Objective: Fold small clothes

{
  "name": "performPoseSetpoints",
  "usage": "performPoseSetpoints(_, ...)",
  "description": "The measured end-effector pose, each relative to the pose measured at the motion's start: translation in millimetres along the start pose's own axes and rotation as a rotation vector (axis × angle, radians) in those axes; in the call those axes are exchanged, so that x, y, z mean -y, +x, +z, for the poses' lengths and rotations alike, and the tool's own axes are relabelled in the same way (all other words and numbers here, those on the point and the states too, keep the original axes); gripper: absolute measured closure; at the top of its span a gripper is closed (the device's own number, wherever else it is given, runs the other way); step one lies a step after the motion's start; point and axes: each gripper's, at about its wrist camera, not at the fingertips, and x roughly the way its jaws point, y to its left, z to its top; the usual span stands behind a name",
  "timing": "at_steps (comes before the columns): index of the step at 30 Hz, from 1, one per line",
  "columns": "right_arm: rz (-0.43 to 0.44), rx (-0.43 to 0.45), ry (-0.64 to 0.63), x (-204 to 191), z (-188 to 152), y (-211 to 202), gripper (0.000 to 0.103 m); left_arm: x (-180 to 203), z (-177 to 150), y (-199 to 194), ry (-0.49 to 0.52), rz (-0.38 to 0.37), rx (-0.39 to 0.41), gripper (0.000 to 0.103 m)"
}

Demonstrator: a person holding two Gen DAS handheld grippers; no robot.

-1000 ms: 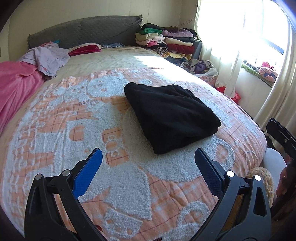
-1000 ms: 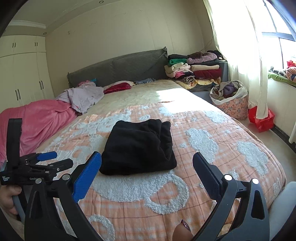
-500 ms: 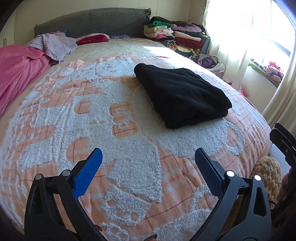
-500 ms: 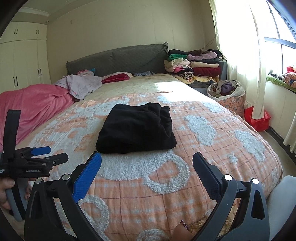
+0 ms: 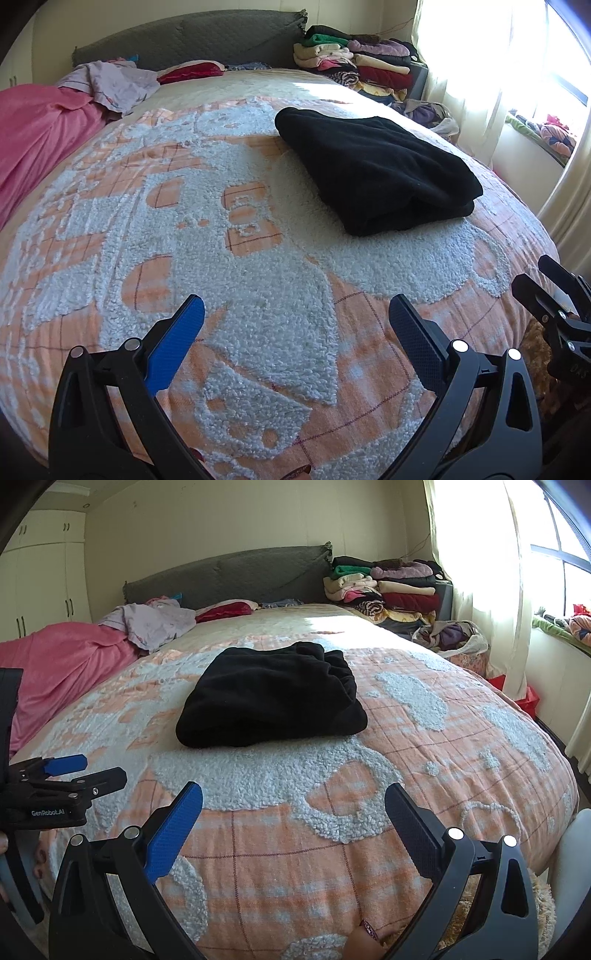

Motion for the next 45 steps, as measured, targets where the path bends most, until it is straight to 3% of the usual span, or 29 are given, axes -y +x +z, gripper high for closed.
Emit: performPoseSetpoints(45,0.02,-0.004,0.006,-6.0,3.1,-6.8,0.005,-0.1,0.2,-11.0,-0.002,0.039,-0.009,0.009)
